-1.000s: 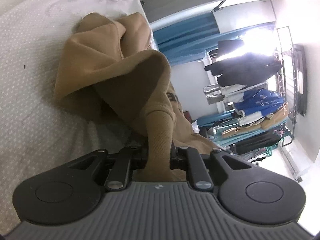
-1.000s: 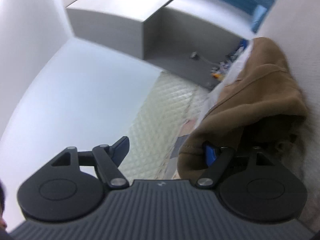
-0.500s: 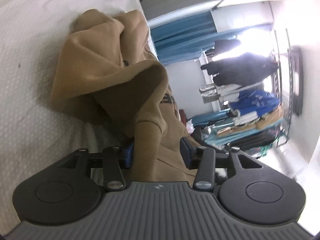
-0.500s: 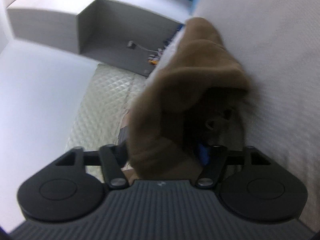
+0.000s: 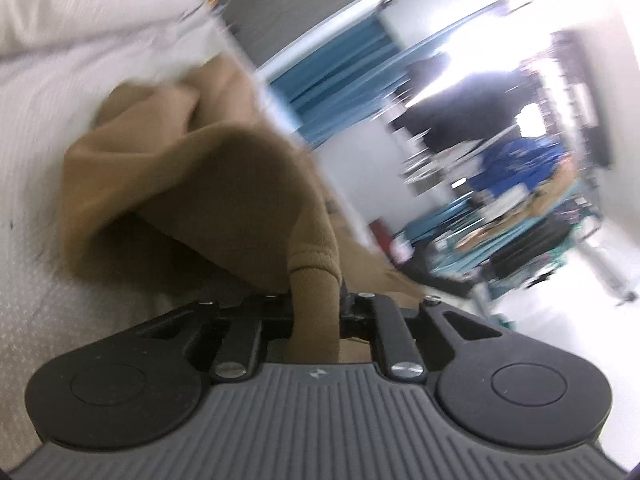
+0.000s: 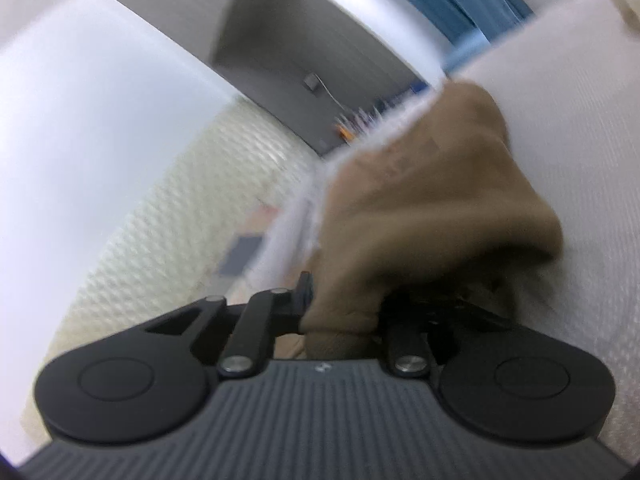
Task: Fold large clothes
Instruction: 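Lift the hoodie high with both grippers to hang it open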
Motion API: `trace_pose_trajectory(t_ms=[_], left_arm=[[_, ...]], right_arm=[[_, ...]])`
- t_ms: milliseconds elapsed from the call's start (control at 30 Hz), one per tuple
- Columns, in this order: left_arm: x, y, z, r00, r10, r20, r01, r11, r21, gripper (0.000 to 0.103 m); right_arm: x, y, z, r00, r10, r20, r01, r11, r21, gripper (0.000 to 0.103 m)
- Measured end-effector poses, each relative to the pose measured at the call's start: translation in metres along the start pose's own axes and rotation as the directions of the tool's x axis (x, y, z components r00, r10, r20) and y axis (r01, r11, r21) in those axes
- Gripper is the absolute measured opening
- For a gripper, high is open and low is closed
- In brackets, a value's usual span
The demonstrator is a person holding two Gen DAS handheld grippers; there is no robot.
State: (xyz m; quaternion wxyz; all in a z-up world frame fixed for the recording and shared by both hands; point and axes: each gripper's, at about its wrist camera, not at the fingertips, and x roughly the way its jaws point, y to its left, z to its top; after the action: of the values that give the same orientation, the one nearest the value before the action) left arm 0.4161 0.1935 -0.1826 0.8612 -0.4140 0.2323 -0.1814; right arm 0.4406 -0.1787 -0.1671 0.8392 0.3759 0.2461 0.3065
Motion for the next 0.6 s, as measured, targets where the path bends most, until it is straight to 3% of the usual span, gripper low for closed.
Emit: trace_pose_trajectory(t_ms=[133, 300, 467, 600], left_arm=[[-0.049, -0.050, -0.003, 0.992, -0.074, 0.100, 0.064, 0.993, 0.099, 0.014], [-0.111, -0.101, -0.007, 0.970, -0.157, 0.183, 0.132, 0.981, 0.143, 0.014], [-0.161, -0.169, 0.009, 0.953, -0.187, 0.237, 0.143, 0.971, 0.191, 0.014], [-0.203, -0.245, 0.031, 0.939, -0.200, 0.279, 0.118, 0.951, 0.284, 0.015]], right_arm=[[-0.040, 0.031, 0.000, 0.992, 0.076, 0.101, -0.073, 0.997, -0.035, 0.018], [-0.082, 0.092, 0.012, 0.963, 0.198, 0.181, -0.173, 0.974, -0.149, 0.018], [-0.133, 0.163, 0.032, 0.959, 0.217, 0.180, -0.167, 0.952, -0.258, 0.018], [-0.163, 0.217, 0.057, 0.950, 0.240, 0.201, -0.168, 0.932, -0.322, 0.018]])
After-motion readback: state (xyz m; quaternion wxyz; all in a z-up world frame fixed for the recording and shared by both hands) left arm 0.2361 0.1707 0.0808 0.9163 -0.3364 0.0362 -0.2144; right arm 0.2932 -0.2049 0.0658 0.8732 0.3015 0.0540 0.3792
